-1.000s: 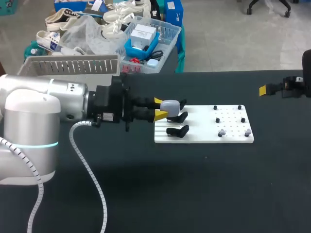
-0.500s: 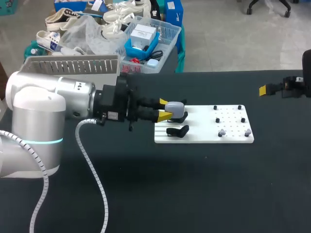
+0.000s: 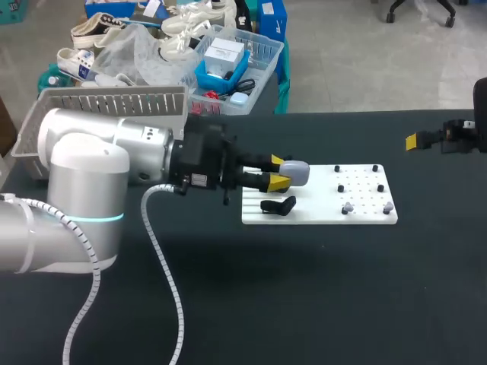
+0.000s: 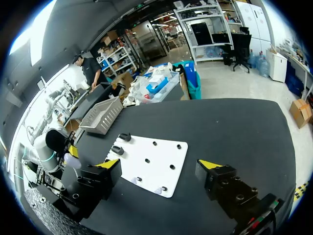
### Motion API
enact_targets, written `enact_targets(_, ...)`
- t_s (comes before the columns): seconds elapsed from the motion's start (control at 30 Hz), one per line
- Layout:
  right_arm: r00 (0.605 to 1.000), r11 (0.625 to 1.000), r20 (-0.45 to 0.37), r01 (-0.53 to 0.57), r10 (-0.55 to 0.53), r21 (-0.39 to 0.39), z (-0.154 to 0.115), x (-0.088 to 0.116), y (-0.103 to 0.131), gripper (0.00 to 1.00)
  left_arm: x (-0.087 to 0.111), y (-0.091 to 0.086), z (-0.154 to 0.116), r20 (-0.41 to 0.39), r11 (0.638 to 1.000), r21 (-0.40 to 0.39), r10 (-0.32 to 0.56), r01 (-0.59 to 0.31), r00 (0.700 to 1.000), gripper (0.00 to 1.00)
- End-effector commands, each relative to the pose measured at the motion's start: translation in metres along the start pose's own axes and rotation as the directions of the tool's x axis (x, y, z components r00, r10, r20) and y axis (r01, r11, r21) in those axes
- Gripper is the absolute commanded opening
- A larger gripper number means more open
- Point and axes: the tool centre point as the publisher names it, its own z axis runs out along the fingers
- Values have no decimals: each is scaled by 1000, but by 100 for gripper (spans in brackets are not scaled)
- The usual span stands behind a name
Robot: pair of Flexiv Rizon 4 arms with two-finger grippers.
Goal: Pick up each earbud case from the left stands, insert the matching earbuds, close the lid, and place the case in the box.
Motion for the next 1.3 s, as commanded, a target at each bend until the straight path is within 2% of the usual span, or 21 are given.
enact_targets(0.03,1000,1000,-1,19,-19,-15,-5,2,8,100,3,4,5,-2,1000,2,-4,4,1000,0)
enact_targets(0.4,987,986,-19,162,-163,-50,-19,25,67,100,8,10,11,6,1000,8,-1,1,1000,0)
enact_targets(0.83,970,967,-65,223,-232,-121,2,51,138,100,14,18,8,27,1000,12,7,-7,1000,0)
enact_targets(1.3,962,963,-107,239,-252,-122,25,62,174,100,14,18,8,27,1000,12,7,-7,1000,0)
